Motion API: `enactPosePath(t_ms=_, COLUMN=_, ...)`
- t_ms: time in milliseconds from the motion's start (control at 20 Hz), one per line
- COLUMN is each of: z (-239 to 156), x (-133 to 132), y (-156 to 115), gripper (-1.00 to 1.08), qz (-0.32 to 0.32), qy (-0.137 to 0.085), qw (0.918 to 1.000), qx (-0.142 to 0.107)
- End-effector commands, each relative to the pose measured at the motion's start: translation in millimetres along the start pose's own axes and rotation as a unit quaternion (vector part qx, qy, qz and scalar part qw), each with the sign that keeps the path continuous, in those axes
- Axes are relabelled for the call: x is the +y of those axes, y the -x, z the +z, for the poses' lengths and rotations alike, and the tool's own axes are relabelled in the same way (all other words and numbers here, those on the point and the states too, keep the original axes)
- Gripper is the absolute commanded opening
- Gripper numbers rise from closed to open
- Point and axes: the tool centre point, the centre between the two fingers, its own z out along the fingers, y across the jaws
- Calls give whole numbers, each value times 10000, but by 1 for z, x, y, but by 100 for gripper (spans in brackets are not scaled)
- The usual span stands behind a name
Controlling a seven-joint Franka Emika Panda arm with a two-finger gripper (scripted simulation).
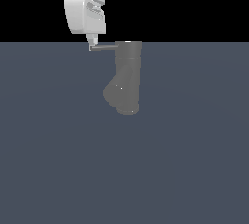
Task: Turn on the faucet by rotating a designated handle.
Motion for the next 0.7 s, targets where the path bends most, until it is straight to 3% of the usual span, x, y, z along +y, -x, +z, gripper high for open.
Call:
enactPosePath(t_ms=0, z=0, x=6, y=-15, gripper=-100, qz=66, qy=34, qw=10000, qx=22)
enactPosePath(t_ms=650, z=0, x=34, y=-43, gripper=-100, qz=69, qy=48, qw=10000, qx=20)
